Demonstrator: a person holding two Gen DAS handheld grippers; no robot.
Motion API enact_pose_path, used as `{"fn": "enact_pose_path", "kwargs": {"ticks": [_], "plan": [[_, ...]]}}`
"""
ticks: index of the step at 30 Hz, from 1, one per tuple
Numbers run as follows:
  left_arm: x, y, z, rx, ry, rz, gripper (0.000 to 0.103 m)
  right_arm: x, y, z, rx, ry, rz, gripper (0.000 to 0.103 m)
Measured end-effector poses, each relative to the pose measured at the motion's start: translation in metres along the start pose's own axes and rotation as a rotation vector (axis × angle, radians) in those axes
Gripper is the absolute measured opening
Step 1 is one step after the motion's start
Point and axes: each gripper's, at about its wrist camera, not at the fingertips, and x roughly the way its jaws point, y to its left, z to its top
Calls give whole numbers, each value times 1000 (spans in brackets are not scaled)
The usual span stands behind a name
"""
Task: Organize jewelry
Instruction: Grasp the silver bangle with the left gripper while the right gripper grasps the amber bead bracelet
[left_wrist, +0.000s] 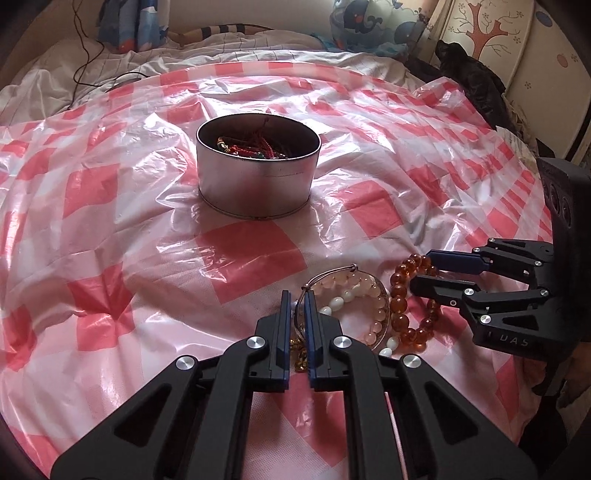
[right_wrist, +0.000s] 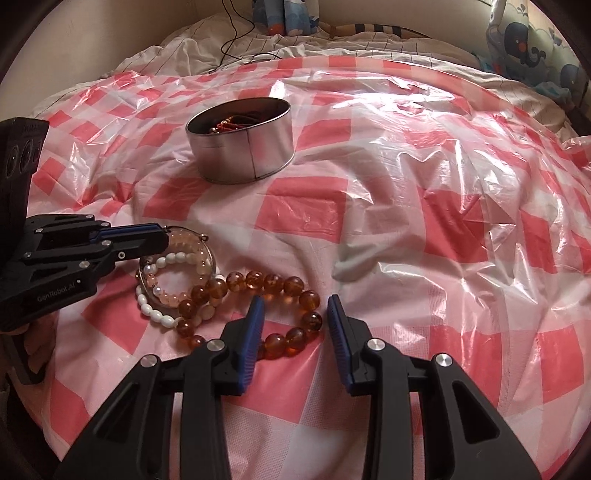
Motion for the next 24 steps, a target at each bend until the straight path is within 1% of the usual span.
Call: {"fn": "enact_pose_path", "kwargs": {"ticks": [2, 3, 4, 8, 10, 12, 14, 16, 17, 18, 20, 24], "plan": [[-12, 2, 4, -20, -57, -54, 4, -1, -1, 0, 6, -3, 0, 28], [-18, 4, 6, -36, -78, -79, 3, -1, -2, 0, 10, -3, 4, 28], [-20, 8, 8, -51, -87, -80, 3, -1, -2, 0, 13, -3, 6, 28], [-10, 24, 5, -109, -25, -12, 3, 0, -3, 0, 17, -3, 7, 28], [-4, 25, 4, -100, 11, 48, 3, 0, -3, 0, 16, -2, 8, 27], [1, 25, 3, -84, 41, 57, 3, 1, -2, 0, 14, -1, 7, 27], [2, 23, 1, -80, 35, 60, 3, 1, -2, 0, 12, -2, 7, 27], [-1, 22, 1, -85, 13, 27, 3, 0, -3, 1, 15, -7, 8, 17], [-4, 23, 2, -100, -2, -6, 3, 0, -3, 1, 21, -9, 21, 12], [-9, 26, 3, -126, -21, -58, 3, -1, -4, 1, 30, -14, 34, 12], [-17, 29, 5, -161, -59, -113, 3, -6, -7, 2, 56, -33, 67, 12], [-23, 42, 6, -241, -93, -162, 3, -16, -17, 7, 117, -88, 114, 12]]}}
